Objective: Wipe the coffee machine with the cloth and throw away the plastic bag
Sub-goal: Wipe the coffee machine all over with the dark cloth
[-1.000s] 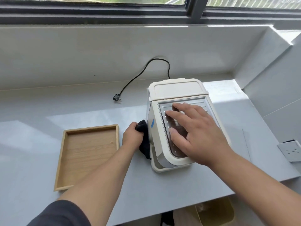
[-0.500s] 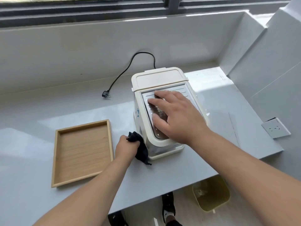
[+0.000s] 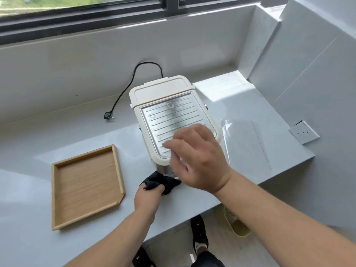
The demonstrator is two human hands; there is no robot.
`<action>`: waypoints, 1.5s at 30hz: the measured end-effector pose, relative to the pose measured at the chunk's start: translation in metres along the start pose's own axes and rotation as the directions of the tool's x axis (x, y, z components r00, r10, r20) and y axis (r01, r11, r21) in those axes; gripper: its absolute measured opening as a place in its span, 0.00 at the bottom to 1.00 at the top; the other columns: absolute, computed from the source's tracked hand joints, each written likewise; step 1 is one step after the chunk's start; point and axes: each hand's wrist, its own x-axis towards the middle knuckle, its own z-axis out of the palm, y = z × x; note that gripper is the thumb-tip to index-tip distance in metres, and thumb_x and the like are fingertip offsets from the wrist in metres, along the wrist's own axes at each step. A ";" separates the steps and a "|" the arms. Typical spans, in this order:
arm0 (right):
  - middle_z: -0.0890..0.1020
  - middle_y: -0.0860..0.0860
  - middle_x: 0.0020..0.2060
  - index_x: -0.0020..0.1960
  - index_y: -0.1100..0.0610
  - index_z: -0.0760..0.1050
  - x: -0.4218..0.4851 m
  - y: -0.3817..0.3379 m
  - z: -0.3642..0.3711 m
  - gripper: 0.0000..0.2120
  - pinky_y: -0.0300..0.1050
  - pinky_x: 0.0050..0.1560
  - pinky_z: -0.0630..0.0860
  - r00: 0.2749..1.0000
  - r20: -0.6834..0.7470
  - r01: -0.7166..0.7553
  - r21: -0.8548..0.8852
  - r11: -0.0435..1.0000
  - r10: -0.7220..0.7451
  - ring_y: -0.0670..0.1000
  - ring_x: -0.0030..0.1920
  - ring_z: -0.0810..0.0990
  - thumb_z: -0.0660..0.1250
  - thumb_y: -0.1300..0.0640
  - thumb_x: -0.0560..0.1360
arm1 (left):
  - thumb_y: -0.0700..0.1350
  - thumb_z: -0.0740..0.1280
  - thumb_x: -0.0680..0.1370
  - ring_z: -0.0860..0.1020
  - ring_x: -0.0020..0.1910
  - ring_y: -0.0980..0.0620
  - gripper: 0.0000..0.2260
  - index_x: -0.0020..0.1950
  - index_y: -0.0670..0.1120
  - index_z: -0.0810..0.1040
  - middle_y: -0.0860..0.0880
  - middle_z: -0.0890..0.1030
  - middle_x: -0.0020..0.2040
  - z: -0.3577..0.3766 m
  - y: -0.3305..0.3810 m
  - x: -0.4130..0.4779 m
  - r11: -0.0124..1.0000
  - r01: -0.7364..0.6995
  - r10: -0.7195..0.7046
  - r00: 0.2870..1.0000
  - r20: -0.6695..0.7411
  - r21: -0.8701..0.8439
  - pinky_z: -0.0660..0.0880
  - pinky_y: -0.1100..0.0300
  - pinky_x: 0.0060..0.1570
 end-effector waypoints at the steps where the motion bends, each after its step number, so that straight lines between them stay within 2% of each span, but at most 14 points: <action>1: 0.82 0.56 0.44 0.50 0.61 0.84 -0.020 -0.007 -0.002 0.08 0.56 0.46 0.75 1.000 0.015 0.018 0.039 0.999 -0.018 0.60 0.43 0.77 0.69 0.63 0.73 | 0.48 0.72 0.69 0.79 0.39 0.49 0.04 0.42 0.54 0.81 0.52 0.84 0.37 0.001 -0.002 -0.002 1.000 -0.001 0.001 1.000 0.015 0.014 0.74 0.56 0.36; 5: 0.80 0.54 0.42 0.52 0.59 0.82 -0.104 -0.020 0.005 0.08 0.52 0.43 0.75 0.963 0.269 -0.078 0.151 0.985 0.035 0.57 0.41 0.77 0.69 0.64 0.74 | 0.48 0.72 0.67 0.79 0.40 0.49 0.06 0.42 0.53 0.82 0.55 0.84 0.35 0.005 -0.006 -0.010 0.998 -0.018 0.014 0.997 0.073 0.057 0.76 0.53 0.38; 8: 0.83 0.51 0.53 0.62 0.54 0.81 -0.136 -0.009 0.026 0.14 0.53 0.52 0.79 0.750 0.588 -0.402 0.040 0.915 0.304 0.55 0.53 0.80 0.66 0.58 0.78 | 0.48 0.72 0.65 0.74 0.37 0.50 0.07 0.42 0.51 0.82 0.56 0.79 0.31 0.005 -0.005 -0.013 0.998 -0.014 0.009 0.997 0.073 0.060 0.70 0.54 0.37; 11: 0.76 0.47 0.68 0.76 0.44 0.69 -0.147 0.004 0.048 0.22 0.51 0.60 0.77 0.504 0.720 -0.618 -0.085 0.782 0.477 0.53 0.65 0.76 0.61 0.48 0.81 | 0.49 0.73 0.64 0.78 0.39 0.50 0.10 0.45 0.52 0.83 0.53 0.84 0.38 0.005 -0.002 -0.014 0.997 0.001 -0.007 0.997 0.072 0.075 0.73 0.55 0.38; 15: 0.70 0.46 0.71 0.79 0.41 0.58 -0.156 0.013 0.072 0.32 0.54 0.60 0.78 0.408 0.773 -0.652 -0.126 0.747 0.487 0.54 0.67 0.74 0.65 0.45 0.78 | 0.48 0.75 0.64 0.82 0.45 0.49 0.12 0.47 0.51 0.86 0.54 0.87 0.40 0.010 -0.001 -0.018 0.995 0.026 -0.039 0.988 0.148 0.092 0.77 0.55 0.43; 18: 0.72 0.48 0.65 0.76 0.44 0.61 -0.161 0.012 0.084 0.32 0.55 0.54 0.80 0.415 0.765 -0.646 -0.134 0.751 0.493 0.56 0.60 0.77 0.68 0.49 0.75 | 0.48 0.75 0.64 0.84 0.53 0.49 0.17 0.52 0.51 0.87 0.52 0.89 0.47 0.020 0.004 -0.026 0.992 0.010 -0.045 0.961 0.272 0.129 0.79 0.52 0.52; 25: 0.76 0.49 0.54 0.60 0.50 0.71 -0.168 0.043 0.081 0.15 0.56 0.45 0.80 0.449 0.634 -0.722 -0.158 0.674 0.629 0.55 0.51 0.78 0.68 0.51 0.75 | 0.53 0.72 0.67 0.83 0.56 0.52 0.15 0.54 0.56 0.84 0.55 0.88 0.49 0.048 0.043 -0.030 0.942 -0.114 -0.031 0.906 0.421 0.314 0.75 0.57 0.51; 30: 0.76 0.46 0.51 0.57 0.47 0.72 -0.174 0.072 0.070 0.12 0.51 0.42 0.77 0.470 0.560 -0.751 -0.154 0.642 0.683 0.53 0.50 0.76 0.67 0.50 0.74 | 0.64 0.64 0.69 0.81 0.37 0.58 0.10 0.45 0.62 0.78 0.59 0.84 0.39 0.069 0.076 -0.040 0.646 -0.410 0.140 0.893 0.428 0.644 0.75 0.58 0.37; 32: 0.75 0.46 0.49 0.54 0.47 0.71 -0.177 0.082 0.066 0.11 0.45 0.39 0.72 0.457 0.546 -0.776 -0.142 0.615 0.702 0.52 0.48 0.75 0.67 0.50 0.74 | 0.67 0.62 0.69 0.80 0.40 0.63 0.11 0.47 0.66 0.76 0.63 0.83 0.40 0.076 0.085 -0.047 0.579 -0.446 0.205 0.890 0.408 0.682 0.73 0.59 0.37; 35: 0.74 0.45 0.45 0.51 0.45 0.70 -0.178 0.095 0.059 0.08 0.40 0.35 0.66 0.409 0.529 -0.831 -0.122 0.543 0.744 0.50 0.43 0.74 0.66 0.51 0.73 | 0.69 0.61 0.71 0.80 0.52 0.64 0.20 0.62 0.69 0.71 0.68 0.80 0.55 0.085 0.094 -0.059 0.525 -0.504 0.252 0.861 0.441 0.686 0.76 0.59 0.46; 37: 0.74 0.43 0.44 0.50 0.42 0.70 -0.177 0.102 0.056 0.06 0.41 0.36 0.70 0.376 0.537 -0.865 -0.088 0.494 0.755 0.48 0.42 0.76 0.63 0.48 0.73 | 0.68 0.61 0.74 0.77 0.59 0.65 0.25 0.70 0.68 0.67 0.70 0.76 0.63 0.091 0.099 -0.069 0.470 -0.569 0.302 0.822 0.483 0.675 0.75 0.60 0.52; 40: 0.77 0.41 0.45 0.50 0.39 0.71 -0.176 0.110 0.052 0.09 0.41 0.40 0.76 0.343 0.547 -0.903 -0.031 0.428 0.764 0.43 0.43 0.79 0.59 0.44 0.71 | 0.65 0.63 0.78 0.71 0.55 0.77 0.23 0.72 0.69 0.63 0.77 0.71 0.58 0.104 0.111 -0.090 0.427 -0.676 0.393 0.737 0.550 0.600 0.67 0.74 0.50; 42: 0.80 0.41 0.43 0.47 0.41 0.72 -0.176 0.117 0.050 0.06 0.39 0.38 0.76 0.307 0.543 -0.928 -0.013 0.373 0.782 0.41 0.41 0.80 0.62 0.46 0.71 | 0.64 0.63 0.79 0.74 0.57 0.72 0.21 0.71 0.67 0.65 0.72 0.74 0.61 0.113 0.120 -0.101 0.369 -0.731 0.438 0.681 0.587 0.573 0.71 0.71 0.51; 45: 0.78 0.42 0.38 0.44 0.44 0.70 -0.171 0.129 0.045 0.06 0.41 0.39 0.75 0.278 0.578 -0.935 -0.021 0.354 0.767 0.43 0.39 0.79 0.55 0.45 0.73 | 0.63 0.59 0.80 0.77 0.55 0.63 0.18 0.69 0.63 0.70 0.64 0.76 0.64 0.130 0.140 -0.117 0.162 -0.773 0.561 0.583 0.588 0.613 0.77 0.61 0.51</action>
